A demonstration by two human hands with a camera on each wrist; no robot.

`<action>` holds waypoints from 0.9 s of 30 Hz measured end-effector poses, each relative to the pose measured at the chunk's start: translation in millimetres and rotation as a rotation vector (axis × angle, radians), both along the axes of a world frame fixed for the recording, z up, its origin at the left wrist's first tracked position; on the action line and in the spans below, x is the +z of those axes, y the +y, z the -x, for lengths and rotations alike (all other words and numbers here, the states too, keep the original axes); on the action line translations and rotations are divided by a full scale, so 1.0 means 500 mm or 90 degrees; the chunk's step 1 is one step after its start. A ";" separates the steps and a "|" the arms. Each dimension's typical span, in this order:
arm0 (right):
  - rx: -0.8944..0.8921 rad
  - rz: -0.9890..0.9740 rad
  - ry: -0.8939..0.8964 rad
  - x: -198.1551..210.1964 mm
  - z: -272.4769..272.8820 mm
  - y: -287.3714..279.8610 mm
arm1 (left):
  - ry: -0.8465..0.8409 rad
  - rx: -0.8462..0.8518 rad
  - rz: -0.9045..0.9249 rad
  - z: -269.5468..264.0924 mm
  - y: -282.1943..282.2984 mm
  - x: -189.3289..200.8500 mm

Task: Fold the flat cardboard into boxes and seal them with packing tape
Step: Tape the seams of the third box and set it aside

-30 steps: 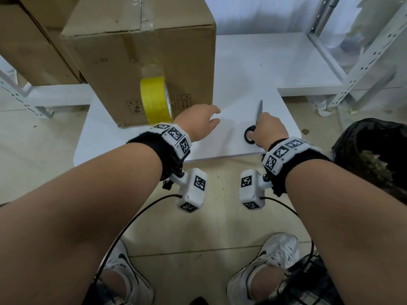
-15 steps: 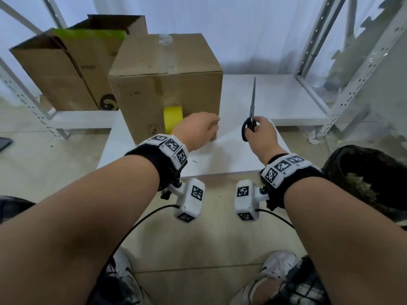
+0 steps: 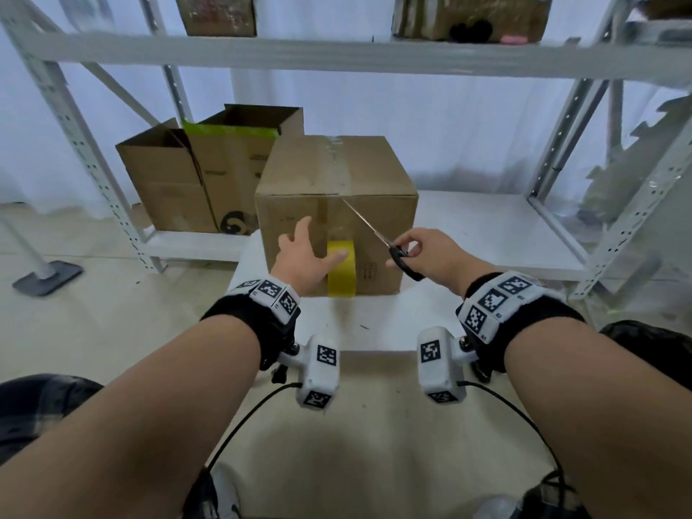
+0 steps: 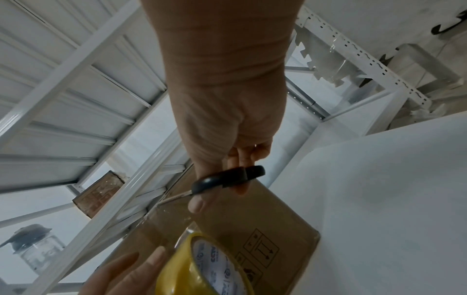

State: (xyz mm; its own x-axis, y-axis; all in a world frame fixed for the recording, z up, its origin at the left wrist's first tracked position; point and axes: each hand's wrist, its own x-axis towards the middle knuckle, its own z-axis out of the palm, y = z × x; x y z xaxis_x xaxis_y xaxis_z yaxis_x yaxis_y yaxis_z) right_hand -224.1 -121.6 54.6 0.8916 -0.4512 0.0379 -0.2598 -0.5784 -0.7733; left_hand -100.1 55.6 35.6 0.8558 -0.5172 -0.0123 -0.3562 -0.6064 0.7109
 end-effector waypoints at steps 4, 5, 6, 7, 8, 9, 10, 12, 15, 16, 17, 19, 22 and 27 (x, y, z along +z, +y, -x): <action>0.023 -0.017 0.007 0.007 -0.022 -0.005 | 0.070 -0.001 0.027 0.003 -0.033 0.005; 0.025 -0.016 0.004 0.006 -0.027 -0.006 | 0.082 0.007 0.023 0.005 -0.045 0.003; 0.030 -0.018 0.000 0.004 -0.032 -0.006 | 0.085 0.015 0.017 0.007 -0.057 -0.002; 0.037 -0.028 -0.003 0.002 -0.035 -0.006 | 0.081 0.022 0.013 0.010 -0.070 -0.007; 0.043 -0.049 -0.003 0.001 -0.036 -0.005 | 0.070 0.029 0.011 0.013 -0.078 -0.014; 0.048 -0.078 -0.001 -0.001 -0.035 -0.005 | 0.056 0.035 0.011 0.012 -0.084 -0.020; 0.052 -0.110 0.000 -0.002 -0.034 -0.003 | 0.042 0.041 0.011 0.009 -0.085 -0.024; 0.062 -0.143 0.012 -0.004 -0.033 -0.003 | 0.028 0.044 0.012 -0.012 -0.078 -0.031; 0.082 -0.106 0.059 -0.003 -0.034 -0.008 | 0.023 0.021 0.002 -0.055 -0.047 -0.024; 0.085 -0.095 0.074 -0.001 -0.034 -0.012 | 0.020 0.013 -0.003 -0.067 -0.038 -0.021; 0.087 -0.088 0.091 0.000 -0.036 -0.015 | 0.018 0.010 -0.009 -0.076 -0.030 -0.019; 0.087 -0.080 0.127 0.004 -0.040 -0.017 | 0.015 0.006 -0.011 -0.083 -0.018 -0.020; 0.094 -0.044 0.190 0.010 -0.047 -0.016 | 0.022 -0.008 0.010 -0.068 -0.018 -0.029; 0.087 -0.011 0.225 0.021 -0.050 -0.009 | 0.008 -0.003 0.031 -0.051 -0.027 -0.034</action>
